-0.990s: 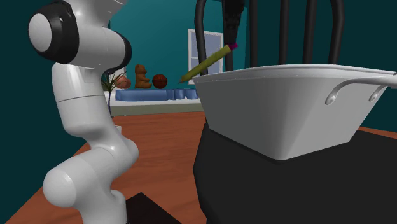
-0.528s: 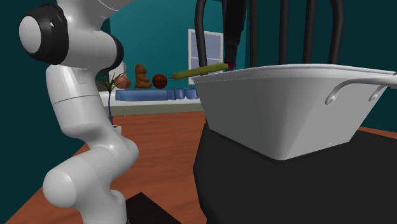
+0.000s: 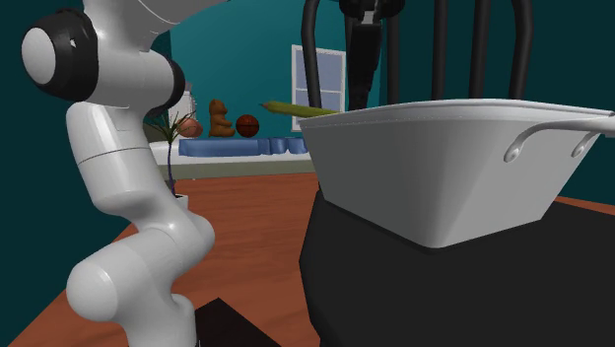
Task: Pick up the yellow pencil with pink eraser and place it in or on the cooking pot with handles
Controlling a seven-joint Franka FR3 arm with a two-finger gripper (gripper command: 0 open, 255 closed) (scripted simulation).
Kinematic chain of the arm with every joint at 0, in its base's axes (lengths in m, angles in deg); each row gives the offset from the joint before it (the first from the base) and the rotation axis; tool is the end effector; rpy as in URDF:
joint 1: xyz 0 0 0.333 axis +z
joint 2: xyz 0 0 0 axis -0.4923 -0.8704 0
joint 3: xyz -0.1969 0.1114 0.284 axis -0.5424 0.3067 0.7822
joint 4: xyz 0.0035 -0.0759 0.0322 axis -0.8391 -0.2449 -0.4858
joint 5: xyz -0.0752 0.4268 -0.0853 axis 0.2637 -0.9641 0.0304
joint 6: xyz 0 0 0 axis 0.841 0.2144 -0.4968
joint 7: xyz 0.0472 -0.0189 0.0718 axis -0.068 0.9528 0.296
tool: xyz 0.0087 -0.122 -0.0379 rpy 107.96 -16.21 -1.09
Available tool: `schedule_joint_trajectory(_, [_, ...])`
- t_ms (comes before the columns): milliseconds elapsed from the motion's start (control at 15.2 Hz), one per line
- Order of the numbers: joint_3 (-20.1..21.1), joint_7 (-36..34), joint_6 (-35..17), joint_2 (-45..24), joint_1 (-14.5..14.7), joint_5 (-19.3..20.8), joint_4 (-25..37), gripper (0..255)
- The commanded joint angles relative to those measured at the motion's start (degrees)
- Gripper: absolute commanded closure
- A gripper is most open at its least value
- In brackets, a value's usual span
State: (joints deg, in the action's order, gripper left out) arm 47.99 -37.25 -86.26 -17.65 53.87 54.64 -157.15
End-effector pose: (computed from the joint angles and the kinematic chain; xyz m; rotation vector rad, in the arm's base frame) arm 0.3748 0.1489 0.7857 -2.9770 -0.7274 0.1917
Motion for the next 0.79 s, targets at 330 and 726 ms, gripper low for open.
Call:
schedule_joint_trajectory(330, [0.0, 0.01, -0.05, 0.05, -0.01, 0.01, -0.12, 0])
schedule_joint_trajectory(726, [-0.4, 0.07, 4.27, -3.35, 0.0, -0.17, 7.58, 0])
